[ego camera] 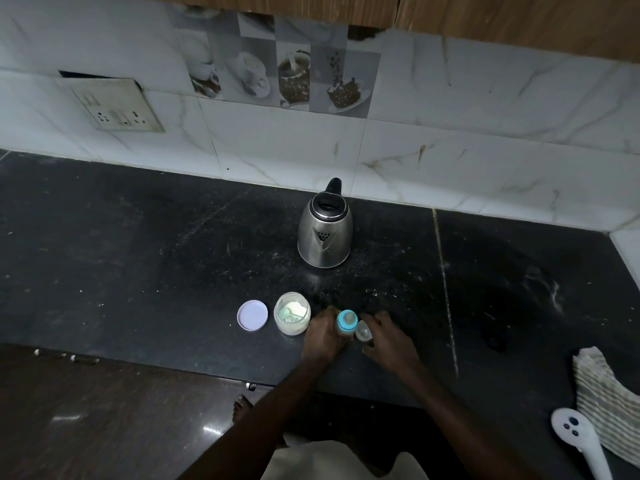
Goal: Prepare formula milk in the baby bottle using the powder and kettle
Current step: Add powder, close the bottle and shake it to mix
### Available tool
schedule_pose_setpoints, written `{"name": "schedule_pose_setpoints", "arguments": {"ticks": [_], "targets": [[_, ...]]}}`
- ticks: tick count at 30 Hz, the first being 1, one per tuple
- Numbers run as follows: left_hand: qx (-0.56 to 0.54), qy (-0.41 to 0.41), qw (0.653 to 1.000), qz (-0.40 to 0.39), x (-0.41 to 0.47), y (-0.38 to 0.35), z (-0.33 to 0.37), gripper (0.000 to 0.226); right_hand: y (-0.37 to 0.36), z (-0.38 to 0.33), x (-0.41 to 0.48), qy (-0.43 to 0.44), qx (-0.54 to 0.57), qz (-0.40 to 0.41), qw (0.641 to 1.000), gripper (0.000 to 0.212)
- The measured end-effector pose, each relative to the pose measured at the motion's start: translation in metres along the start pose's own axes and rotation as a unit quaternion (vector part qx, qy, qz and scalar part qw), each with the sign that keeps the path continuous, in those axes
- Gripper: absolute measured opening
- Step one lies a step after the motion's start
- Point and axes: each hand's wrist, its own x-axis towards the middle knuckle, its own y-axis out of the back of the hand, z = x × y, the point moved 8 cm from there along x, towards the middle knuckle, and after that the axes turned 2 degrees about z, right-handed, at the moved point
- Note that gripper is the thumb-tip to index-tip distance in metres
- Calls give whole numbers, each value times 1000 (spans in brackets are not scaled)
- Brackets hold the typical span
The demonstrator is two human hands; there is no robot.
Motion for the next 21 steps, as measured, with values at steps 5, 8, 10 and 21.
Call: {"name": "schedule_pose_setpoints", "arguments": {"ticks": [5, 8, 10, 21], "targets": [[-7, -8, 1000, 12, -1, 0, 0, 33, -1, -8, 2, 1, -6, 40, 999, 56], [-12, -7, 1000, 10, -1, -1, -1, 36, 4, -7, 4, -5, 41, 59, 997, 46], [-10, -4, 1000, 5, -1, 0, -2, 40, 15, -2, 3, -42, 115, 80, 989, 44], [4, 0, 1000, -5, 0, -2, -4, 49, 62, -19, 8, 36, 449, 106, 887, 57]]}}
